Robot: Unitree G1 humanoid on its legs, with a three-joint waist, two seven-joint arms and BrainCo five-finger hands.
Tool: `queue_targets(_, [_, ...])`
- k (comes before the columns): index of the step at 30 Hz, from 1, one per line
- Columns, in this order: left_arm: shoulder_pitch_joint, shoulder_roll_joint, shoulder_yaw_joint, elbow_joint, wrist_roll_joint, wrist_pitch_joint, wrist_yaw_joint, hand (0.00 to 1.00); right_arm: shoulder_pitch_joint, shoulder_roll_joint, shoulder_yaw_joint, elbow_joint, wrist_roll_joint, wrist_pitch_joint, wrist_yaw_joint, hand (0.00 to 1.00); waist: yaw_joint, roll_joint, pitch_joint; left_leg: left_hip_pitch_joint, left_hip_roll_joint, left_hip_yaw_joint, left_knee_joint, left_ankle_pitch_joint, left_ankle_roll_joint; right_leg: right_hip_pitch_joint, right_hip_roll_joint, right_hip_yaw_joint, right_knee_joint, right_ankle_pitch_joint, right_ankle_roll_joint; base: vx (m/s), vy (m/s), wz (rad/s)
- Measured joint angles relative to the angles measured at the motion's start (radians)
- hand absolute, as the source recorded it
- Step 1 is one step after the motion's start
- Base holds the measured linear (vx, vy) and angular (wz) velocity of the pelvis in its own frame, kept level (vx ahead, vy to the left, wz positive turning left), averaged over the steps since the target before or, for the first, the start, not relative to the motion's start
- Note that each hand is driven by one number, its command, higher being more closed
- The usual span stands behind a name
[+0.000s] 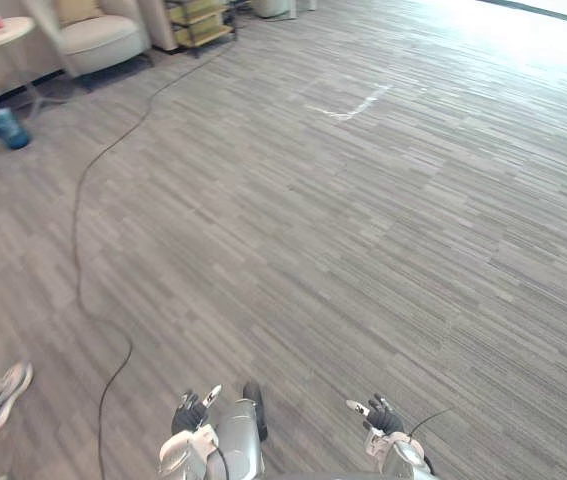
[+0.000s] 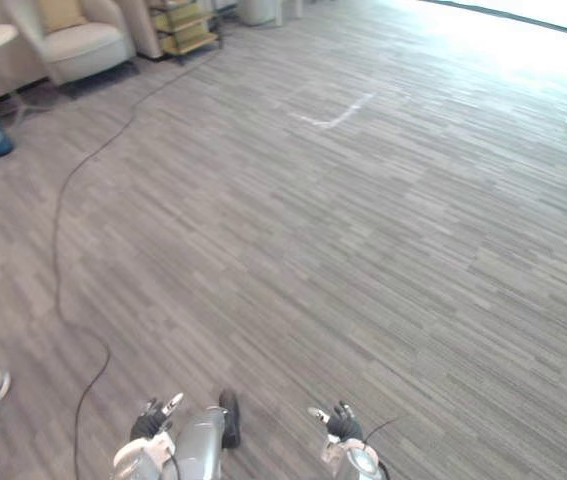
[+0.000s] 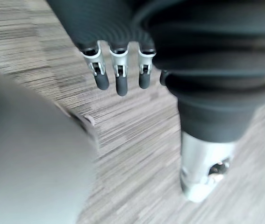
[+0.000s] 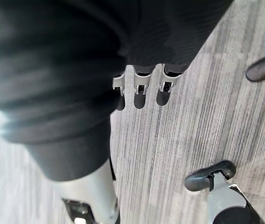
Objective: Pick up cushions and gather them together orderly.
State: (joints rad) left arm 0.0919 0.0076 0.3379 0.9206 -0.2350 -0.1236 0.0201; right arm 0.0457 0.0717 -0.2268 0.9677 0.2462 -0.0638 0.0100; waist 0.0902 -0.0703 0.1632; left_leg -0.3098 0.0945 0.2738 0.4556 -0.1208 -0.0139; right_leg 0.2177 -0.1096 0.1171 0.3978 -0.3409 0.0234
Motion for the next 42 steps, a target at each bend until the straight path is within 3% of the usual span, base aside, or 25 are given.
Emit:
queue_targets(1, [-0.001,0.005,0.0,0.006,-0.002,0.0,0.001,0.0,0.002,0.0,-0.002,-0.002,-0.001,0.0,0.0,0.0,0.001,-0.008,0.003,0.026,-0.004,0.02,0.006,-0.026,0.003,-0.033,-0.009,0.015,0.091,0.023,0.038,0.78,0.421,-0.86])
queue_targets(2, [-0.006,0.019,-0.001,0.021,-0.001,0.003,0.002,0.0,0.003,-0.002,0.002,-0.003,-0.003,0.0,0.002,0.0,-0.001,-0.024,0.011,0.113,-0.023,0.051,0.007,-0.085,0.002,-0.148,-0.029,0.04,0.401,0.135,0.154,0.72,0.385,-0.8])
queue_targets(3, [-0.013,0.025,-0.002,0.037,-0.001,0.006,0.003,0.0,0.005,-0.008,0.003,-0.011,-0.005,-0.002,0.008,0.0,-0.012,-0.021,0.021,0.206,-0.038,0.07,-0.007,-0.116,0.0,-0.234,-0.039,0.021,0.628,0.193,0.21,0.67,0.341,-0.74])
queue_targets(4, [-0.012,0.025,-0.004,0.048,-0.002,0.007,0.003,0.0,0.004,-0.011,0.003,-0.014,-0.006,-0.007,0.009,0.0,-0.018,-0.013,0.025,0.258,-0.045,0.069,-0.029,-0.122,-0.003,-0.267,-0.047,-0.011,0.7,0.19,0.192,0.75,0.284,-0.49])
queue_targets(6, [-0.029,0.011,-0.034,0.074,-0.002,0.017,0.003,0.0,0.014,-0.022,0.004,-0.055,-0.009,-0.017,0.018,0.0,-0.039,0.027,0.014,0.459,-0.052,0.064,-0.198,-0.133,0.01,-0.405,-0.043,-0.198,0.76,0.123,0.08,0.6,0.197,-0.4])
queue_targets(9, [-0.089,0.005,-0.095,0.126,0.012,0.024,-0.003,0.0,0.001,-0.036,-0.025,-0.082,-0.007,-0.029,0.024,0.0,-0.071,0.038,0.032,0.602,-0.06,0.06,-0.327,-0.133,0.009,-0.562,-0.042,-0.393,0.482,0.068,0.013,0.66,0.138,0.09])
queue_targets(10, [-0.098,-0.001,-0.107,0.135,0.02,0.026,-0.004,0.0,-0.003,-0.043,-0.031,-0.081,-0.007,-0.028,0.024,0.0,-0.083,0.04,0.038,0.629,-0.06,0.061,-0.34,-0.133,0.009,-0.579,-0.035,-0.408,0.384,0.08,0.002,0.59,-0.005,0.44])
queue_targets(12, [-0.09,-0.023,-0.128,0.131,0.048,0.022,-0.006,0.0,0.004,-0.046,-0.043,-0.082,-0.008,-0.026,0.021,0.0,-0.098,0.031,0.04,0.708,-0.084,0.056,-0.384,-0.134,0.01,-0.602,-0.014,-0.381,0.045,0.207,0.002,0.63,-0.049,0.52])
queue_targets(13, [-0.088,-0.025,-0.127,0.126,0.056,0.021,-0.007,0.0,0.015,-0.047,-0.043,-0.076,-0.008,-0.026,0.021,0.0,-0.098,0.021,0.04,0.736,-0.098,0.043,-0.387,-0.135,0.01,-0.603,-0.017,-0.361,0.014,0.236,-0.018,0.72,-0.111,0.47])
queue_targets(14, [-0.081,-0.036,-0.116,0.119,0.059,0.023,-0.006,0.0,0.031,-0.064,-0.036,-0.068,-0.008,-0.015,0.019,0.0,-0.107,0.021,0.031,0.771,-0.096,0.021,-0.349,-0.136,0.006,-0.601,-0.01,-0.327,0.089,0.327,-0.111,0.74,-0.179,0.2])
queue_targets(16, [-0.073,-0.058,-0.106,0.109,0.06,0.021,-0.007,0.0,0.036,-0.096,-0.032,-0.082,-0.009,-0.013,0.021,0.0,-0.106,0.086,0.017,0.707,-0.022,0.017,-0.13,-0.122,-0.016,-0.586,0.021,-0.332,0.153,0.248,-0.111,0.7,-0.188,-0.11])
queue_targets(17, [-0.066,-0.069,-0.082,0.108,0.059,0.022,-0.006,0.0,0.034,-0.106,-0.034,-0.089,-0.008,-0.013,0.021,0.0,-0.108,0.113,0.021,0.645,0.02,0.003,0.038,-0.088,-0.054,-0.565,0.044,-0.333,0.158,0.214,-0.119,0.68,-0.149,-0.4])
queue_targets(18, [-0.065,-0.079,-0.041,0.104,0.058,0.023,-0.007,0.0,0.029,-0.12,-0.034,-0.092,-0.006,-0.013,0.02,0.0,-0.109,0.147,0.027,0.506,0.082,-0.07,0.33,0.104,-0.101,-0.514,0.096,-0.328,0.147,0.161,-0.135,0.83,-0.147,-0.44])
queue_targets(19, [-0.064,-0.078,-0.033,0.104,0.057,0.024,-0.005,0.0,0.023,-0.121,-0.033,-0.089,0.0,-0.013,0.017,0.0,-0.108,0.156,0.034,0.438,0.112,-0.098,0.479,0.143,-0.128,-0.47,0.125,-0.319,0.125,0.144,-0.144,0.7,-0.106,-0.58])
queue_targets(21, [-0.06,-0.066,0.005,0.067,0.039,0.02,-0.005,0.0,0.001,-0.116,-0.01,-0.079,0.022,-0.007,0.013,0.0,-0.089,0.14,0.073,0.327,0.137,-0.092,0.704,0.057,-0.096,-0.318,0.178,-0.262,0.047,0.108,-0.168,0.59,-0.06,-0.71])
queue_targets(22, [-0.048,-0.052,0.004,0.039,0.037,0.018,-0.005,0.0,-0.002,-0.099,0.014,-0.072,0.034,-0.005,0.013,0.0,-0.073,0.105,0.079,0.245,0.122,-0.071,0.71,-0.007,-0.065,-0.221,0.181,-0.223,-0.021,0.099,-0.172,0.55,-0.03,-0.94])
queue_targets(25, [-0.008,-0.024,-0.001,0.004,0.03,0.015,-0.004,0.0,-0.006,-0.046,0.05,-0.059,0.039,-0.002,0.012,0.0,-0.034,0.068,0.062,0.056,0.077,-0.036,0.414,-0.078,-0.059,-0.071,0.173,-0.114,-0.158,0.082,-0.157,0.61,0.054,-1.14])
queue_targets(29, [0.027,-0.056,0.037,-0.039,-0.028,-0.002,-0.001,0.0,0.003,-0.032,0.054,-0.047,0.038,0.005,0.01,0.0,-0.013,0.062,0.045,-0.041,0.003,-0.083,-0.046,-0.036,-0.06,0.068,0.107,0.006,-0.185,-0.037,-0.085,0.73,0.281,-0.94])
queue_targets(31, [0.044,-0.057,0.04,-0.042,-0.043,-0.002,-0.002,0.0,0.027,-0.032,0.07,-0.047,0.038,0.006,0.011,0.0,-0.001,0.073,0.01,-0.039,0.023,-0.063,-0.029,0.047,-0.038,0.086,0.097,0.048,-0.129,-0.082,-0.046,0.84,0.393,-1.05])
queue_targets(32, [0.038,-0.037,0.041,-0.032,-0.042,-0.001,-0.003,0.0,0.033,-0.02,0.076,-0.048,0.037,0.01,0.012,0.0,0.018,0.031,-0.014,-0.025,0.012,-0.013,0.038,0.02,-0.01,0.038,0.056,0.083,0.023,-0.091,-0.026,0.83,0.401,-1.34])
queue_targets(33, [0.034,-0.016,0.04,-0.022,-0.042,-0.001,-0.003,0.0,0.039,-0.012,0.097,-0.046,0.034,0.015,0.018,0.0,0.023,-0.008,-0.024,0.027,-0.003,0.048,0.055,-0.05,0.005,-0.085,0.025,0.095,0.294,-0.02,0.07,0.79,0.406,-1.29])
queue_targets(35, [0.014,0.005,0.044,0.004,-0.037,0.006,0.001,0.0,0.036,-0.013,0.09,-0.054,0.029,0.012,0.021,0.0,0.002,-0.026,0.003,0.158,-0.05,0.084,0.04,-0.133,0.015,-0.248,-0.015,0.054,0.67,0.165,0.14,0.72,0.411,-0.74])
queue_targets(36, [0.008,0.016,0.034,0.036,-0.025,0.015,0.005,0.0,0.033,-0.016,0.068,-0.065,0.028,0.004,0.02,0.0,-0.023,-0.02,0.006,0.253,-0.066,0.083,0.012,-0.174,0.02,-0.314,-0.029,-0.027,0.777,0.147,0.103,0.82,0.41,-0.2])
queue_targets(38, [-0.003,0.018,-0.003,0.05,-0.018,0.022,0.006,0.0,0.053,-0.033,0.073,-0.096,0.027,-0.005,0.02,0.0,-0.04,-0.005,0.008,0.4,-0.077,0.087,-0.078,-0.203,0.016,-0.408,-0.036,-0.172,0.774,0.107,0.071,0.65,0.263,0.13])
queue_targets(42, [-0.039,0.022,-0.079,0.07,0.019,0.025,0.002,0.0,0.048,-0.043,0.033,-0.125,0.026,-0.01,0.028,0.0,-0.055,0.007,0.016,0.591,-0.115,0.047,-0.261,-0.221,0.004,-0.599,-0.028,-0.37,0.416,0.102,0.03,0.66,0.158,0.37])
